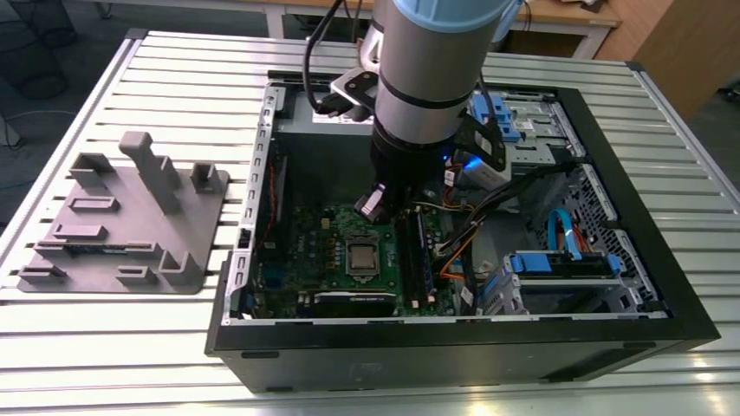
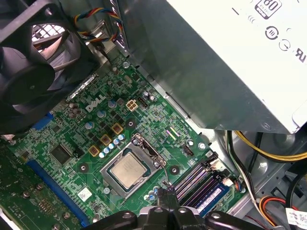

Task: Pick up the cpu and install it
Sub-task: 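Install the first cpu locking lever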

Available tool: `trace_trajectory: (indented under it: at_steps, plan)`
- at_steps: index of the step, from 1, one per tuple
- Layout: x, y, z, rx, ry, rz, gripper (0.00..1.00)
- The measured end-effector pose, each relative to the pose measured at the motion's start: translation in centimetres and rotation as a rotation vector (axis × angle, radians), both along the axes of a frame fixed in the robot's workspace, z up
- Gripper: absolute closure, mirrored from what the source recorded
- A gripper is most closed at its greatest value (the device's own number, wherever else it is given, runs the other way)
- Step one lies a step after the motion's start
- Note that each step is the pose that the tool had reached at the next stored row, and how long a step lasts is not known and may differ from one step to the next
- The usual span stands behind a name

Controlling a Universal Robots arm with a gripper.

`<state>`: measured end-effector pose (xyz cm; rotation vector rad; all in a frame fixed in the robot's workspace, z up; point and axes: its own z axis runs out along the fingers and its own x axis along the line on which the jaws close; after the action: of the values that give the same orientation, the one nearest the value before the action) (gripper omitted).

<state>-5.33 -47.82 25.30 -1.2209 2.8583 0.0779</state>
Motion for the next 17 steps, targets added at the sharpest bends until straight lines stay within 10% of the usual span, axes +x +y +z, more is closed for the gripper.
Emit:
trace_trajectory:
  at_steps: [17]
  plan:
    - [-0.13, 0.36, 0.09, 0.0004, 0.0000, 0.000, 0.89]
